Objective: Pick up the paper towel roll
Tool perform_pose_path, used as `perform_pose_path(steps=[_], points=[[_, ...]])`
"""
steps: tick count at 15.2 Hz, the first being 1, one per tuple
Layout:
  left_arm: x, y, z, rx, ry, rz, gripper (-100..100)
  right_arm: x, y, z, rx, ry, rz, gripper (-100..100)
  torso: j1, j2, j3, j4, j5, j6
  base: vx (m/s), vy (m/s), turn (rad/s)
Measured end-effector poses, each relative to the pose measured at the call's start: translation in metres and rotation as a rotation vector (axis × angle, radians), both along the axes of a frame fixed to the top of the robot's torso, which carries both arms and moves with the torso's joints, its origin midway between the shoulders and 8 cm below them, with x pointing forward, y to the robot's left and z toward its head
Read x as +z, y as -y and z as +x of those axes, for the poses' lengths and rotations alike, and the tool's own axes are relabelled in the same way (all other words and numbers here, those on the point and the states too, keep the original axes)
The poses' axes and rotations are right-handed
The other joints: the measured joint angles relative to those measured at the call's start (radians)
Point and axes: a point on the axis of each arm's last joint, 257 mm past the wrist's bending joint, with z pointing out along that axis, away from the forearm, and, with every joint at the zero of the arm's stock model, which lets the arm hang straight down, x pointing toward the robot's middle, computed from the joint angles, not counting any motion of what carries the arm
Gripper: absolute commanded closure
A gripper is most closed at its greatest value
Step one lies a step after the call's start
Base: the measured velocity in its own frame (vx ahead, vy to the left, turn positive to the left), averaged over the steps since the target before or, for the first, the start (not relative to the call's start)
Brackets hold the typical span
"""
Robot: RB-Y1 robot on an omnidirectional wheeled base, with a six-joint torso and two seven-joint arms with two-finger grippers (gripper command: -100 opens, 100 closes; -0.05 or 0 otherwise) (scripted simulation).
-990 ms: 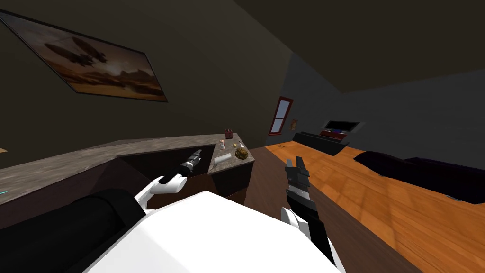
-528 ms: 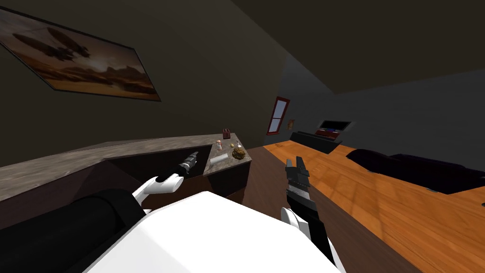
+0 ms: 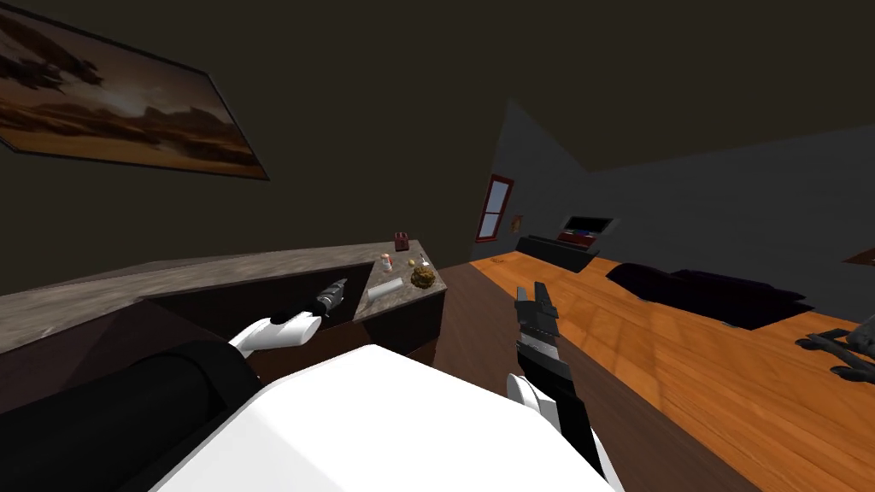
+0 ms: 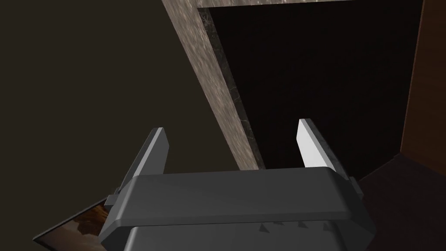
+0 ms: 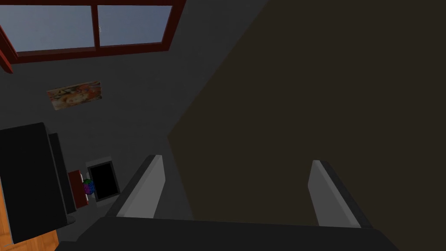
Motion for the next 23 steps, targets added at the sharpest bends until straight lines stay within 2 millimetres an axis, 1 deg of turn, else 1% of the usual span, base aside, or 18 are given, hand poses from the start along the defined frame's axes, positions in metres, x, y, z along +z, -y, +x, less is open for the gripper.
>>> perform_pose_path(steps=[1, 3, 5, 11, 13, 15, 17, 23], points=[[-0.001, -0.006, -0.004, 0.015, -0.011, -0.008, -100, 0.000, 0.000, 0.000, 0.000, 0.000, 0.000, 0, -0.001, -0.001, 0.000, 0.000, 0.000, 0.000, 0.038, -0.060, -0.049], [-0.007, -0.009, -0.011, 0.036, -0.041, -0.027, -100, 0.000, 0.000, 0.000, 0.000, 0.000, 0.000, 0, 0.000, 0.001, 0.000, 0.000, 0.000, 0.000, 0.017, -0.052, -0.063], [-0.011, -0.021, -0.019, 0.069, -0.069, -0.049, -100, 0.000, 0.000, 0.000, 0.000, 0.000, 0.000, 0, -0.001, 0.000, 0.000, 0.000, 0.000, 0.000, 0.038, -0.063, -0.090], [-0.027, -0.049, -0.058, 0.167, -0.154, -0.121, -100, 0.000, 0.000, 0.000, 0.000, 0.000, 0.000, 0, -0.002, 0.000, 0.000, 0.000, -0.001, 0.000, 0.045, -0.074, -0.096], [-0.030, -0.051, -0.064, 0.186, -0.177, -0.139, -100, 0.000, 0.000, 0.000, 0.000, 0.000, 0.000, 0, 0.000, 0.000, 0.000, 0.000, 0.000, 0.000, 0.037, -0.031, -0.048], [-0.034, -0.057, -0.076, 0.218, -0.199, -0.162, -100, 0.000, 0.000, 0.000, 0.000, 0.000, 0.000, 0, 0.000, -0.001, 0.000, 0.000, 0.000, 0.000, 0.046, -0.040, -0.090], [-0.038, -0.059, -0.083, 0.237, -0.224, -0.182, -100, 0.000, 0.000, 0.000, 0.000, 0.000, 0.000, 0, 0.001, 0.000, 0.000, 0.000, 0.000, 0.000, 0.036, -0.032, -0.049], [-0.045, -0.073, -0.117, 0.325, -0.291, -0.258, -100, 0.000, 0.000, 0.000, 0.000, 0.000, 0.000, 0, 0.000, -0.001, -0.001, 0.000, 0.000, 0.000, 0.056, -0.057, -0.092]])
